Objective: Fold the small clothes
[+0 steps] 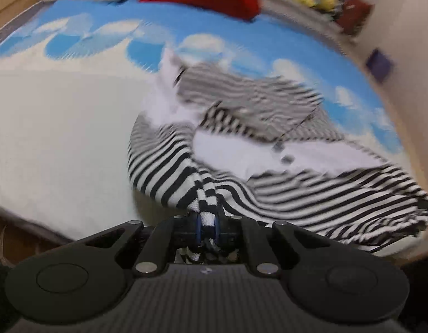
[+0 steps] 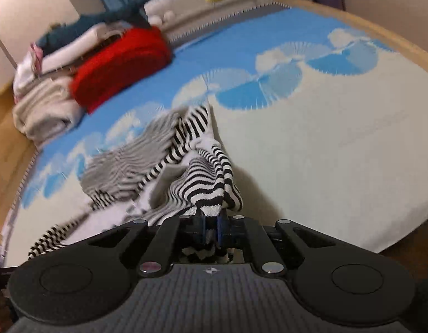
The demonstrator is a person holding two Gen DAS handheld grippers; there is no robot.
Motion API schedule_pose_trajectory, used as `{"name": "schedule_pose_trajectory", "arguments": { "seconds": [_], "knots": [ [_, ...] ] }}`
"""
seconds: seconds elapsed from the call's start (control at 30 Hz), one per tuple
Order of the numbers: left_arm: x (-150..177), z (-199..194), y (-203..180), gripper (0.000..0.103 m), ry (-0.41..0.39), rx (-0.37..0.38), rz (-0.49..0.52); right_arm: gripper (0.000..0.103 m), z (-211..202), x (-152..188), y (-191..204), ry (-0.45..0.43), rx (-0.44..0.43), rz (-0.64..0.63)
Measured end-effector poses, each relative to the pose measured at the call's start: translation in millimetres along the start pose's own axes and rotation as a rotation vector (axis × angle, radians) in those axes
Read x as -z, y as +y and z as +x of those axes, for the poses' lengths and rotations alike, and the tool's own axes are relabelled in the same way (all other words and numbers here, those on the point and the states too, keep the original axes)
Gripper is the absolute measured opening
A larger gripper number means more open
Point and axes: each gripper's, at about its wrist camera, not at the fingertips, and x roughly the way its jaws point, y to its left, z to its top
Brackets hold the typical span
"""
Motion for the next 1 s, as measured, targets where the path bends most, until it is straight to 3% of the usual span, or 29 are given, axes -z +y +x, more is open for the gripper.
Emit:
{"name": "schedule_pose_trajectory", "arguments": {
  "seconds": [0.13, 0.3, 0.4, 0.53, 0.57, 0.63, 0.67, 0.7, 0.73, 0.77, 0.8, 0.83, 0.93, 1.0],
  "knots": [
    [-3.5, -45.4, 7.3, 0.009, 0.015, 0.158, -0.015, 0.006, -49.0, -11.1, -22.0, 0.005, -0.045, 0.046],
    [-13.7, -58.5, 15.7, 0.009, 0.071, 0.187, 0.036, 0.006, -60.4, -16.1, -16.1, 0.122, -0.093, 0.0],
    [-42.6, -30.6, 25.9, 0.009, 0.092, 0.188, 0.01, 0.006, -36.9, -28.3, -1.8, 0.144, -0.114, -0.026],
    [-112.0, 59.7, 68.1, 0.01, 0.189, 0.266, -0.27, 0.011, 36.0, -76.7, 11.7, 0.148, -0.082, -0.029],
    [-127.7, 78.4, 77.1, 0.015, 0.19, 0.248, -0.311, 0.013, 61.5, -93.3, 11.5, 0.137, -0.065, 0.002],
    [-150.6, 104.2, 89.9, 0.031, 0.159, 0.144, -0.34, 0.037, 104.5, -119.9, 7.3, 0.089, -0.034, 0.058],
    [-154.8, 109.4, 93.6, 0.05, 0.127, 0.112, -0.33, 0.044, 121.0, -127.2, 2.9, 0.079, -0.014, 0.074],
    [-153.0, 112.5, 98.7, 0.06, 0.08, 0.102, -0.316, 0.049, 133.9, -130.5, -1.8, 0.075, 0.014, 0.083],
    [-145.6, 115.4, 104.9, 0.06, 0.063, 0.108, -0.326, 0.049, 143.9, -130.6, -8.0, 0.059, 0.056, 0.094],
    [-140.6, 124.1, 110.2, 0.058, 0.149, 0.084, -0.375, 0.049, 148.5, -125.6, -13.9, 0.043, 0.078, 0.094],
    [-139.1, 125.5, 112.6, 0.058, 0.172, 0.098, -0.396, 0.049, 154.8, -119.0, -18.7, 0.067, 0.104, 0.081],
    [-139.4, 121.2, 108.6, 0.058, 0.142, 0.134, -0.367, 0.05, 162.3, -116.0, -20.8, 0.132, 0.142, 0.07],
    [-144.6, 114.9, 85.3, 0.065, 0.092, 0.13, -0.162, 0.05, 161.7, -112.1, -15.5, 0.092, 0.102, -0.028],
    [-143.7, 124.7, 72.9, 0.066, 0.112, 0.091, -0.065, 0.05, 164.4, -108.3, -9.1, 0.074, 0.123, -0.126]
  ]
}}
